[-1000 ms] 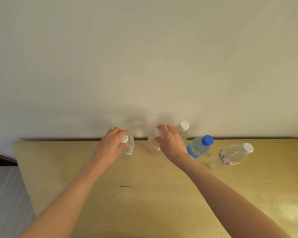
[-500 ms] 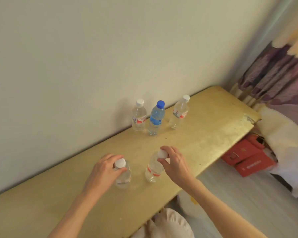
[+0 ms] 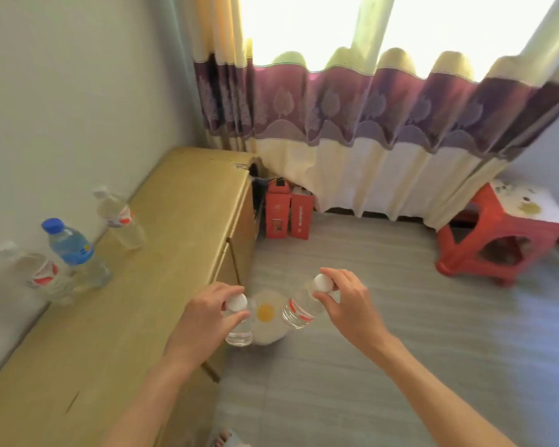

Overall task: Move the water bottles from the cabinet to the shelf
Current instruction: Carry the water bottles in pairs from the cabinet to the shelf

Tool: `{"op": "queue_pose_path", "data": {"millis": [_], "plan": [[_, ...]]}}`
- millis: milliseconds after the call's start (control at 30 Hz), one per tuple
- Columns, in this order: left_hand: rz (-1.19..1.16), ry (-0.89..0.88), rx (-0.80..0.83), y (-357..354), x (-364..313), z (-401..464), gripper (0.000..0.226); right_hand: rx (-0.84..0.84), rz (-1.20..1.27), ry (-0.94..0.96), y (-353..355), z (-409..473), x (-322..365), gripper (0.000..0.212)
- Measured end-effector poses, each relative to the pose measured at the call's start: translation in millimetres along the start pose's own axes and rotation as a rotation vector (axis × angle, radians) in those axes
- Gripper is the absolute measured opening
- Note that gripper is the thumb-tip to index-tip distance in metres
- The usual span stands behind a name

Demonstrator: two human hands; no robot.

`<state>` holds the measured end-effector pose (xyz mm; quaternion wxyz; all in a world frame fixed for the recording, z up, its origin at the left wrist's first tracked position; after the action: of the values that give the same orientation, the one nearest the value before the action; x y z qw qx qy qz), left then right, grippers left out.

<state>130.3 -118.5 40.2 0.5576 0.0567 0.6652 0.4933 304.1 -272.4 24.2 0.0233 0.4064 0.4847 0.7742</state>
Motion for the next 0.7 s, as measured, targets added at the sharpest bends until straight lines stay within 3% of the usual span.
{"op": "queue_pose_path", "data": {"millis": [300,700], "plan": [[-0.028,-0.264,0.217,-162.6,-187.3,16.2,0.044,-0.249,-0.136,-0.272,180.7,-131.7,-157.7,0.034],[-0.085,-0.689,0.763,-435.0,-459.7,-3.8,0.037,-0.630,-0.257,-0.865,364.9,-332.9,-330.5,0.037]]}}
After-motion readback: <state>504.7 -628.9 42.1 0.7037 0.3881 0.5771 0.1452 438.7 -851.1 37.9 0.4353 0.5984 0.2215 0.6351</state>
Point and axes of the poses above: each hand's wrist, its own z-axis towards the middle knuckle, its own y-axis out of the back of the hand, x = y × z, the point moved 4 cm from there along z, towards the middle knuckle, and after that the axes turned 4 degrees about -z, right-handed, at the moved point
